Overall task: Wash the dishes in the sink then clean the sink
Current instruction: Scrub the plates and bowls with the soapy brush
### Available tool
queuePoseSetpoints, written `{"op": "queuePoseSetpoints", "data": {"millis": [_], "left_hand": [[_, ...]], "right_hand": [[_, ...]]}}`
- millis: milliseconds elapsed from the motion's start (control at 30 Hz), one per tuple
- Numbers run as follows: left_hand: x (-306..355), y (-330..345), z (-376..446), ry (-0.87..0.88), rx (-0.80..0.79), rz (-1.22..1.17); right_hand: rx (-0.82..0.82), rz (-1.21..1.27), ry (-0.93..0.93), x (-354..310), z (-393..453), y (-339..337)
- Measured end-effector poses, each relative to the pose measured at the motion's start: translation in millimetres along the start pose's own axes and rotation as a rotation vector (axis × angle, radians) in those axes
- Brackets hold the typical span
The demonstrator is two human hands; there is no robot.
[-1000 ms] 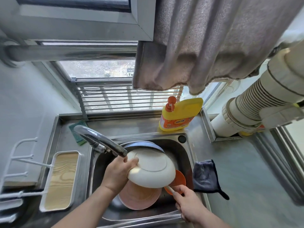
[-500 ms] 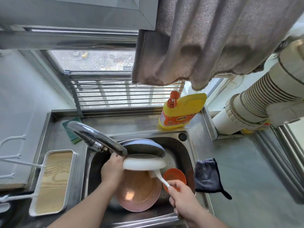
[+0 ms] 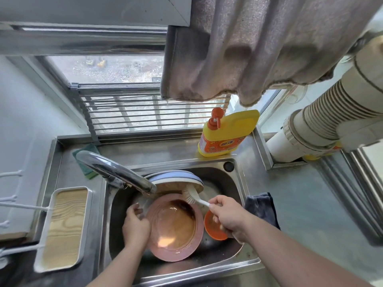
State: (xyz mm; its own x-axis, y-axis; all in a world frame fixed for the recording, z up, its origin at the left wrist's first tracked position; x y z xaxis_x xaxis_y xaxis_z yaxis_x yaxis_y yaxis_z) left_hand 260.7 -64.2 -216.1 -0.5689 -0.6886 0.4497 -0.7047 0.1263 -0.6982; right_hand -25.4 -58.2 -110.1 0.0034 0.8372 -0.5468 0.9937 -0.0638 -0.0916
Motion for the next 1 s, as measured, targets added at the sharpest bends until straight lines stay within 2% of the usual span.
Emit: {"op": "queuePoseSetpoints", "data": {"millis": [133, 267, 367, 433, 600, 700, 800, 833, 900, 967, 1000], "left_hand": [[-7, 11, 9, 0.060, -0.114, 0.344], [-4, 9, 14, 0.115, -0.153, 0.540], [1, 5, 13, 0.119, -0.258, 0.567], [6, 3, 9, 0.195, -0.330, 0.550], [27, -13, -13, 0.241, -0.409, 0.177], [44, -29, -30, 0.384, -0.423, 0.218], [44, -34, -50, 0.619, -0.462, 0.501], [38, -32, -54, 0.644, -0.474, 0.585], [30, -35, -69, 0.596, -0.460, 0.526], [33, -48, -84, 0.602, -0.377, 0.465], [34, -52, -90, 0.660, -0.362, 0.425]], "right_hand": [[-0.104, -0.041, 0.082, 16, -11, 4], [-0.016, -0.029, 0.092, 52, -15, 5], [0.021, 0.052, 0.073, 67, -21, 3], [0.026, 0.069, 0.053, 73, -24, 0], [0.044, 0.092, 0.020, 81, -29, -10], [0.050, 0.101, 0.027, 80, -38, -18], [0.066, 0.074, 0.010, 77, -52, -23], [0.067, 0.060, 0.009, 79, -56, -24], [0.070, 0.025, 0.019, 83, -62, -23], [0.075, 0.018, 0.027, 87, -68, -20], [0.079, 0.020, 0.030, 88, -71, -18]]}}
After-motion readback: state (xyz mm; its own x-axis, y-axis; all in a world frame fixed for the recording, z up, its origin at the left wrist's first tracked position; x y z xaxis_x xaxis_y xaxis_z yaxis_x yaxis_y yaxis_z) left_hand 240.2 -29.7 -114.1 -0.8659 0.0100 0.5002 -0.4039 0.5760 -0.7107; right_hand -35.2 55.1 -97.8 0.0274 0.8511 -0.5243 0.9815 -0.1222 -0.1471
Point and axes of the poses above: each hand's wrist, its own z-axis towards the middle knuckle, its own y-axis out of the palm, x = y × z, the point moved 4 cm from there along z, towards the middle knuckle, and after that the axes turned 12 degrees about z, right-handed, at the moved point
